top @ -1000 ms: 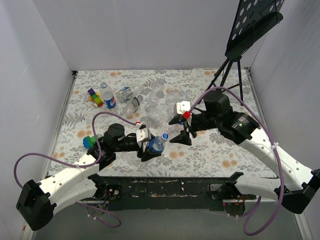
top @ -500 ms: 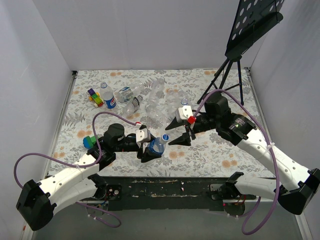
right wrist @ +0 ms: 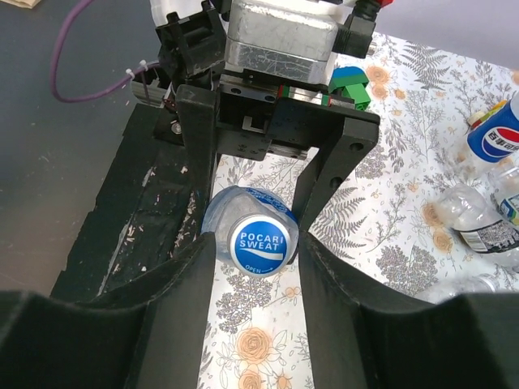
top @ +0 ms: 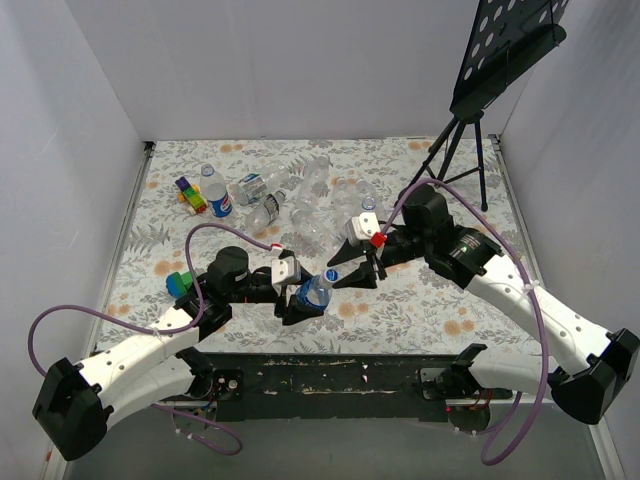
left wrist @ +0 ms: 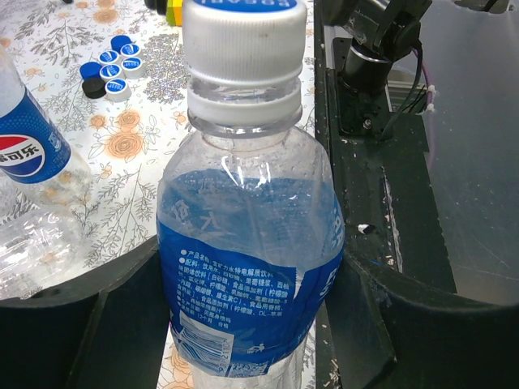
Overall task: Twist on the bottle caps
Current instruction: Screw the bottle cap onto the plastic bottle.
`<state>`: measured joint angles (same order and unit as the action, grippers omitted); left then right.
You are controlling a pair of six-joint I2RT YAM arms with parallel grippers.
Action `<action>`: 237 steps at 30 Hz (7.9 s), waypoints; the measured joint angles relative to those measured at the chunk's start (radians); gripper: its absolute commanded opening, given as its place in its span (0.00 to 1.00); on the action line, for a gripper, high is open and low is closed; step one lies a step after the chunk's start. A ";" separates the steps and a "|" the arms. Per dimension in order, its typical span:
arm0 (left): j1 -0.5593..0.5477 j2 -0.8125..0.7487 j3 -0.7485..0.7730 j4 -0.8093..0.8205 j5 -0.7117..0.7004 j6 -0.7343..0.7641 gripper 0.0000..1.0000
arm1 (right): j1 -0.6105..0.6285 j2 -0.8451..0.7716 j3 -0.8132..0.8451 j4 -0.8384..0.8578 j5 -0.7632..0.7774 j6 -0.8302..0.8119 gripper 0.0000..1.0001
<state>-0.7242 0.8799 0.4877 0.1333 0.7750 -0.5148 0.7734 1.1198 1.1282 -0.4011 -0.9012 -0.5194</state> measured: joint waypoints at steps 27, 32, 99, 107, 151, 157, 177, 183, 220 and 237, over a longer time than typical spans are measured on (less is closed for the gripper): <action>0.000 0.008 -0.007 -0.002 -0.174 -0.029 0.00 | 0.082 0.009 -0.021 0.050 0.439 0.446 0.11; -0.006 0.008 -0.008 -0.006 -0.251 -0.028 0.00 | 0.192 0.036 0.042 -0.024 0.764 0.701 0.19; -0.005 -0.026 -0.015 -0.046 -0.085 -0.015 0.00 | 0.126 0.039 0.100 -0.164 0.362 0.142 0.30; -0.005 -0.042 -0.018 0.004 -0.169 -0.017 0.00 | 0.126 0.009 0.105 -0.138 0.467 0.294 0.40; -0.005 -0.030 -0.017 0.024 -0.015 0.002 0.00 | 0.056 0.068 0.158 -0.213 0.159 0.095 0.52; -0.005 -0.030 -0.017 0.024 -0.015 0.002 0.00 | 0.056 0.074 0.159 -0.229 0.153 0.088 0.34; -0.005 0.013 0.011 -0.022 -0.039 -0.010 0.00 | 0.053 0.119 0.209 -0.317 0.203 0.040 0.19; -0.005 0.018 0.011 -0.034 -0.042 -0.010 0.00 | 0.060 0.134 0.222 -0.339 0.219 0.032 0.18; -0.011 -0.015 -0.006 0.005 -0.251 0.005 0.00 | 0.071 0.076 0.252 -0.278 0.533 0.468 0.71; -0.011 0.067 0.001 0.013 0.111 -0.038 0.00 | 0.059 0.055 0.258 -0.387 0.162 -0.094 0.60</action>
<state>-0.7349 0.9466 0.4889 0.1467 0.8856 -0.5526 0.8322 1.1744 1.3861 -0.7883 -0.7391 -0.6136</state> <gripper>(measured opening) 0.629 0.627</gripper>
